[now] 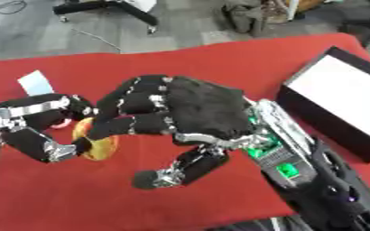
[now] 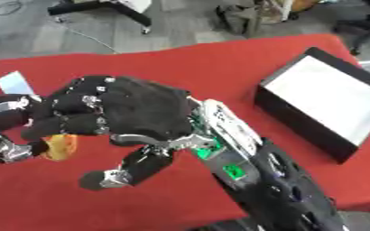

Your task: Pick up the objects with one hand, pass them to the other hand, and then place them into the box on the other side of the table.

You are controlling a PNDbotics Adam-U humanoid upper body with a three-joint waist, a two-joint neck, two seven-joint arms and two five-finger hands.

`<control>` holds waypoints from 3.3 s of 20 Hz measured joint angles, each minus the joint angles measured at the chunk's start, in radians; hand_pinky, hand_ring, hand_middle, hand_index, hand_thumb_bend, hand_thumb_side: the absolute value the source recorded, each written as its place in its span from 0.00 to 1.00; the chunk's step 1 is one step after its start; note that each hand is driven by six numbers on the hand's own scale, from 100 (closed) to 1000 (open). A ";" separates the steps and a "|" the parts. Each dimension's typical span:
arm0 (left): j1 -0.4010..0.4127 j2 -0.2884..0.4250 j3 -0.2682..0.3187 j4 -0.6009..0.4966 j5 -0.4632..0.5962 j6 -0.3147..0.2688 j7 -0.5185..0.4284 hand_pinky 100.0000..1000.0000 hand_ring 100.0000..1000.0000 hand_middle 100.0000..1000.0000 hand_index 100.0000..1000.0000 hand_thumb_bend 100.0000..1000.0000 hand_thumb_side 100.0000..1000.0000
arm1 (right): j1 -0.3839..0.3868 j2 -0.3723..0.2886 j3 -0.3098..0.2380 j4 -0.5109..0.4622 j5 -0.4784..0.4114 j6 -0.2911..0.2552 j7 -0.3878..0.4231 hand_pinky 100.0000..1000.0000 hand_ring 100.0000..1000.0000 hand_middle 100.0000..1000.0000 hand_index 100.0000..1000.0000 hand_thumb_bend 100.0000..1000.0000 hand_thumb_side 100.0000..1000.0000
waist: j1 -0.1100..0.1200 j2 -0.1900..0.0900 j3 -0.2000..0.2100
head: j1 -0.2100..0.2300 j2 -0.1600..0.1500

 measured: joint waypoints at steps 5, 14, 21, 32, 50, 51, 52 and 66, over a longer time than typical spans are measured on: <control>-0.012 0.000 -0.005 0.001 0.007 0.017 0.006 0.64 0.47 0.41 0.53 0.00 0.16 | -0.017 0.003 0.000 0.008 0.083 0.007 -0.011 0.79 0.81 0.80 0.92 0.28 0.10 | 0.007 0.000 0.007 | 0.001 0.000; -0.035 -0.007 -0.017 0.001 0.016 0.034 0.014 0.65 0.48 0.41 0.53 0.00 0.17 | -0.033 0.035 0.035 0.104 0.243 -0.013 -0.065 0.78 0.78 0.76 0.88 0.17 0.02 | 0.014 0.000 0.021 | -0.008 0.000; -0.040 -0.018 -0.023 -0.010 0.037 0.054 0.003 0.64 0.48 0.41 0.53 0.00 0.19 | -0.037 0.049 0.043 0.171 0.325 -0.022 -0.130 0.76 0.73 0.70 0.82 0.10 0.00 | 0.016 0.000 0.027 | -0.012 0.000; -0.038 -0.019 -0.032 -0.011 0.048 0.085 0.003 0.64 0.48 0.41 0.54 0.00 0.21 | -0.037 0.064 0.043 0.224 0.442 0.025 -0.254 0.71 0.67 0.62 0.75 0.00 0.00 | 0.017 0.000 0.027 | -0.012 0.000; -0.013 -0.019 -0.011 -0.028 0.089 0.101 0.002 0.67 0.55 0.52 0.66 0.24 0.74 | -0.026 0.071 0.037 0.271 0.424 0.138 -0.516 0.55 0.47 0.33 0.15 0.00 0.00 | 0.017 0.002 0.024 | -0.019 0.000; -0.010 -0.019 -0.004 -0.028 0.092 0.101 0.002 0.68 0.56 0.52 0.67 0.25 0.76 | -0.024 0.070 0.037 0.273 0.419 0.141 -0.530 0.55 0.46 0.33 0.14 0.00 0.00 | 0.017 0.002 0.023 | -0.020 0.000; -0.005 -0.019 0.004 -0.028 0.096 0.100 0.002 0.68 0.56 0.53 0.67 0.26 0.77 | -0.023 0.070 0.037 0.274 0.413 0.145 -0.545 0.55 0.46 0.33 0.14 0.00 0.00 | 0.017 0.003 0.022 | -0.020 0.000; 0.042 0.000 0.196 0.034 0.089 0.084 0.101 0.67 0.56 0.52 0.67 0.12 0.80 | 0.021 0.002 -0.048 0.262 0.323 0.240 -0.682 0.56 0.47 0.30 0.15 0.00 0.00 | 0.012 0.003 0.020 | -0.040 0.000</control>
